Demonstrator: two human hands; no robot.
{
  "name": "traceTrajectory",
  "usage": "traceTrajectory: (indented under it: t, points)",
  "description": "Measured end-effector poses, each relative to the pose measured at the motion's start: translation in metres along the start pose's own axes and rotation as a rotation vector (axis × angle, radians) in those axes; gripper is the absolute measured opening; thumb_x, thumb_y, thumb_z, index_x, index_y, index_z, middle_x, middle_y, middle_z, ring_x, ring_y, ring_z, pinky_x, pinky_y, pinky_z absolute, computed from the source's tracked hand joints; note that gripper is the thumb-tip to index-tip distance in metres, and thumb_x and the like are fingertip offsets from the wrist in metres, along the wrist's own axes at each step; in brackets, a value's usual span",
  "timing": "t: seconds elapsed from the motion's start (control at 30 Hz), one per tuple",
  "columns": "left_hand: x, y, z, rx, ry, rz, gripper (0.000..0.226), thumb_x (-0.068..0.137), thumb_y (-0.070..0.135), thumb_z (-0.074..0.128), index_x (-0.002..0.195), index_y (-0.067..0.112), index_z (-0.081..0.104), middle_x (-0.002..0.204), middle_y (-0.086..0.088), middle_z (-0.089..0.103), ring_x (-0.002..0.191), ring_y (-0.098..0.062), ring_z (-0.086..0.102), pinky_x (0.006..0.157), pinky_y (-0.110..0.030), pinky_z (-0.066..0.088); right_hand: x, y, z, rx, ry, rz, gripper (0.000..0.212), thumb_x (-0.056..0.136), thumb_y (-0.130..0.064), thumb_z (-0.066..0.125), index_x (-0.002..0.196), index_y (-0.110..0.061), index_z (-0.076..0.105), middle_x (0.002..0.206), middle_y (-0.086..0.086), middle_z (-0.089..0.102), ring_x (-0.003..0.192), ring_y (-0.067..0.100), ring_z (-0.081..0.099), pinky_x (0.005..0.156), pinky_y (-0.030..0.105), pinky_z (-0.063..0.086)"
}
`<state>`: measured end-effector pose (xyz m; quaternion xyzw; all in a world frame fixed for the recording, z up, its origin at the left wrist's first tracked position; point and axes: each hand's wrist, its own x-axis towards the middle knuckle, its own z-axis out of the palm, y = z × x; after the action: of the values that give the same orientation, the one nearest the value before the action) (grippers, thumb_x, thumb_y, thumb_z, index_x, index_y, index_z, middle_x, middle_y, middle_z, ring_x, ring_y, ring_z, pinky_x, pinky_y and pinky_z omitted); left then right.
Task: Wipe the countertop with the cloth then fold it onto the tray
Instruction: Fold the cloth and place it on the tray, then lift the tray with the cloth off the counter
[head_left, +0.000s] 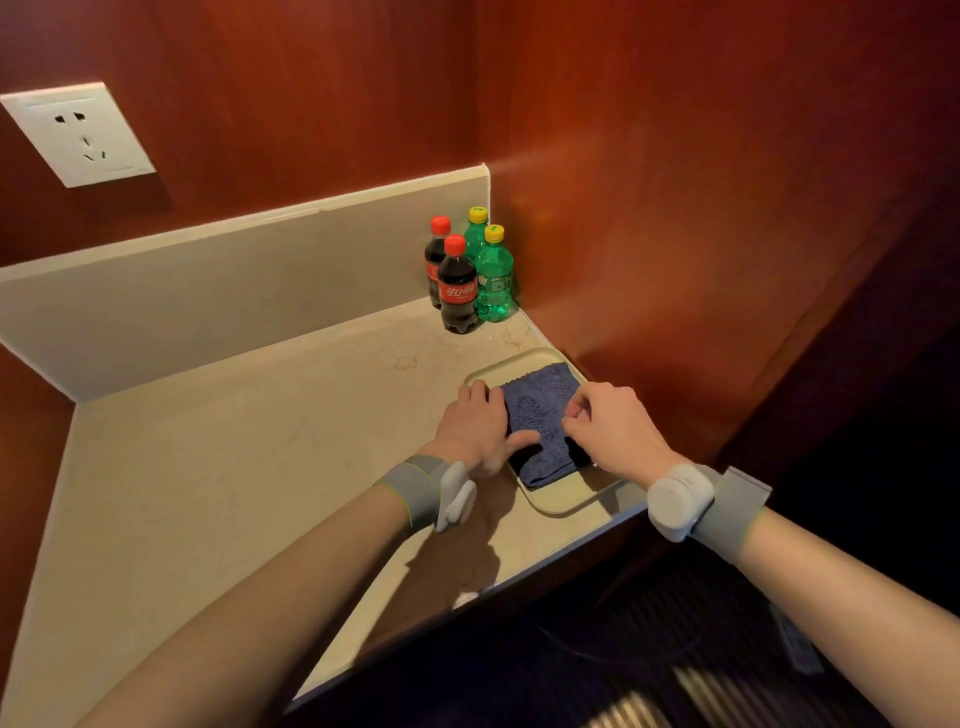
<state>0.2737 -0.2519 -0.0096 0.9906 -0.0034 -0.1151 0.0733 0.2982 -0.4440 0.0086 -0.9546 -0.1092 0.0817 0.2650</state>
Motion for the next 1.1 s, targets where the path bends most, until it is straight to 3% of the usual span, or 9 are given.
traceTrajectory:
  t: [0.13,0.3,0.5,0.67,0.9,1.1]
  points:
    - [0.015,-0.010,-0.009,-0.039,0.056,-0.002,0.077,0.100,0.066,0.048,0.143,0.002,0.044,0.145,-0.021,0.044,0.134,-0.039,0.041,0.108,-0.047,0.043,-0.031,0.009,-0.002,0.360,-0.129,0.251,0.031,0.097,-0.019,0.067,0.089,0.012,0.069,0.066,0.020,0.076,0.047,0.024,0.068,0.046,0.030,0.056]
    - [0.041,-0.010,-0.015,-0.013,0.039,0.037,0.069,0.105,0.057,0.048,0.142,-0.001,0.045,0.146,-0.024,0.046,0.131,-0.040,0.045,0.110,-0.045,0.039,-0.060,0.025,-0.003,0.599,-0.224,0.463,0.034,0.101,-0.016,0.067,0.084,0.014,0.070,0.059,0.020,0.070,0.037,0.023,0.061,0.035,0.023,0.046]
    - [0.062,-0.008,-0.022,-0.048,0.042,0.017,0.059,0.106,0.045,0.053,0.144,0.000,0.046,0.148,-0.024,0.049,0.134,-0.041,0.047,0.110,-0.045,0.039,-0.070,0.032,0.003,0.820,-0.241,0.547,0.017,0.103,-0.010,0.065,0.097,0.006,0.063,0.054,0.014,0.067,0.033,0.021,0.063,0.032,0.021,0.047]
    - [0.066,0.002,-0.019,-0.030,0.046,-0.019,0.061,0.107,0.044,0.051,0.150,0.002,0.041,0.151,-0.022,0.044,0.138,-0.041,0.042,0.109,-0.049,0.041,-0.065,0.038,0.014,0.999,-0.164,0.615,0.020,0.100,-0.006,0.071,0.110,0.008,0.062,0.072,0.022,0.065,0.033,0.020,0.064,0.033,0.024,0.051]
    - [0.068,0.005,-0.011,-0.039,0.106,-0.097,0.061,0.107,0.046,0.049,0.150,0.005,0.041,0.149,-0.018,0.044,0.139,-0.039,0.041,0.107,-0.049,0.041,-0.060,0.042,0.027,1.059,-0.108,0.666,0.019,0.095,-0.003,0.076,0.093,0.012,0.063,0.057,0.018,0.064,0.030,0.022,0.057,0.033,0.023,0.046]
    - [0.067,-0.002,-0.012,-0.208,0.156,-0.297,0.060,0.102,0.049,0.050,0.146,0.009,0.051,0.147,-0.018,0.048,0.138,-0.039,0.041,0.109,-0.048,0.037,-0.057,0.028,0.018,0.979,-0.204,0.532,0.023,0.093,-0.004,0.074,0.078,0.009,0.064,0.052,0.017,0.067,0.030,0.023,0.057,0.032,0.022,0.044]
